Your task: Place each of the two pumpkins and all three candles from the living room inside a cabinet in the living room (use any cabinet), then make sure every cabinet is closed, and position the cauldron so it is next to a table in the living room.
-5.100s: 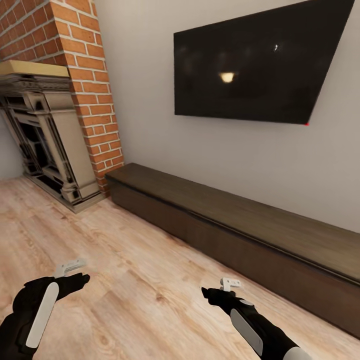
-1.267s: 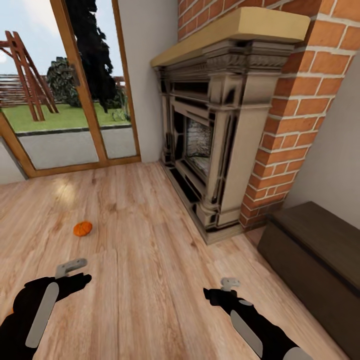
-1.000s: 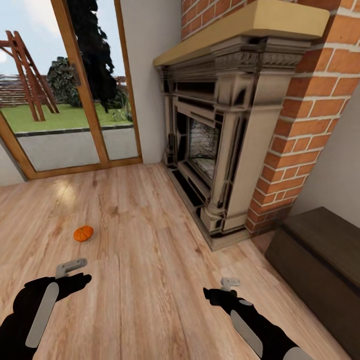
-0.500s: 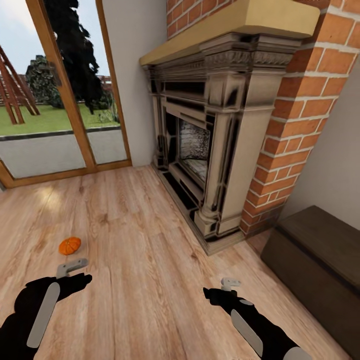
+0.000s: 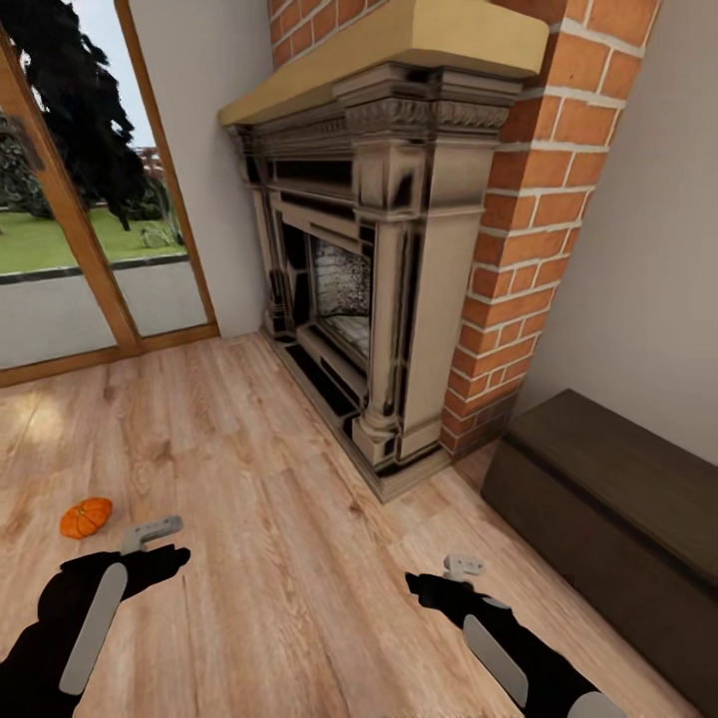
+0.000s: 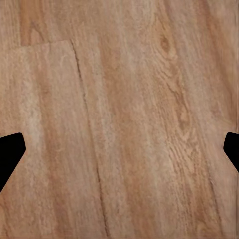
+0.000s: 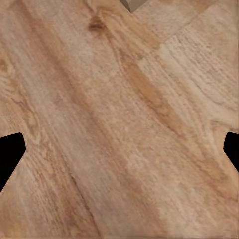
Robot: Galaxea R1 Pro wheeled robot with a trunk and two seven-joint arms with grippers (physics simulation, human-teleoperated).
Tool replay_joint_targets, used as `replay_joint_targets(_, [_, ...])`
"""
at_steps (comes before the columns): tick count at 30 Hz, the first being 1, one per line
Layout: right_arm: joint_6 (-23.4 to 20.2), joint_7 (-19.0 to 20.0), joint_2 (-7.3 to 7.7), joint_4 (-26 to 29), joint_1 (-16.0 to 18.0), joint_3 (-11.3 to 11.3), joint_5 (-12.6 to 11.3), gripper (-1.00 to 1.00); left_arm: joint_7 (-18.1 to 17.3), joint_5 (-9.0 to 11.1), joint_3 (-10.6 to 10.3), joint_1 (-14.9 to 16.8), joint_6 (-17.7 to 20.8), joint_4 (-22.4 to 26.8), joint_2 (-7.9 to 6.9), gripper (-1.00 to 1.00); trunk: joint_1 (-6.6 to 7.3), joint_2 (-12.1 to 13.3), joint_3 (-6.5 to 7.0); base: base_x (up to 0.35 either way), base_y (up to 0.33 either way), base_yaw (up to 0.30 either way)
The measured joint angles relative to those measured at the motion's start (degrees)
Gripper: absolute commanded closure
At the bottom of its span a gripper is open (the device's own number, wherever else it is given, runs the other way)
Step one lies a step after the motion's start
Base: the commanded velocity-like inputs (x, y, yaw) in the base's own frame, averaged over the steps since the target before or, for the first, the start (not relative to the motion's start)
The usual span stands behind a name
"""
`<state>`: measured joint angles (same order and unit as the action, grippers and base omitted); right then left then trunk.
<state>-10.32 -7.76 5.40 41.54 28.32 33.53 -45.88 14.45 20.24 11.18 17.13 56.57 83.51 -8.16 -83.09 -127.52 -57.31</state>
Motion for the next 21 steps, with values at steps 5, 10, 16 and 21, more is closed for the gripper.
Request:
replay_joint_targets(5, [0.1, 1.2, 0.05, -0.1, 0.0, 0.1, -2.4, -1.00, 0.0, -0.1, -2.7, 0.0, -0.1, 0.0, 0.08, -1.00, 0.00, 0.0, -0.22, 0.000, 0.000, -0.257])
replay_joint_targets(10, [0.0, 1.1, 0.06, -0.2, 0.0, 0.0, -2.7, -1.00, 0.1, -0.2, -3.5, 0.0, -0.2, -0.2, 0.09, -1.00, 0.00, 0.0, -0.49, 0.000, 0.000, -0.241])
replay_joint_targets(16, [0.0, 1.5, 0.06, -0.2, 0.0, 0.0, -2.8, -1.00, 0.1, -0.4, -4.3, 0.0, -0.2, -0.3, 0.09, -1.00, 0.00, 0.0, -0.84, 0.000, 0.000, -0.228])
replay_joint_targets(21, [-0.1, 1.5, -0.07, -0.3, 0.0, 0.0, -2.8, -1.00, 0.1, -0.5, -5.3, 0.0, -0.2, -0.3, 0.09, -1.00, 0.00, 0.0, -1.13, 0.000, 0.000, -0.227])
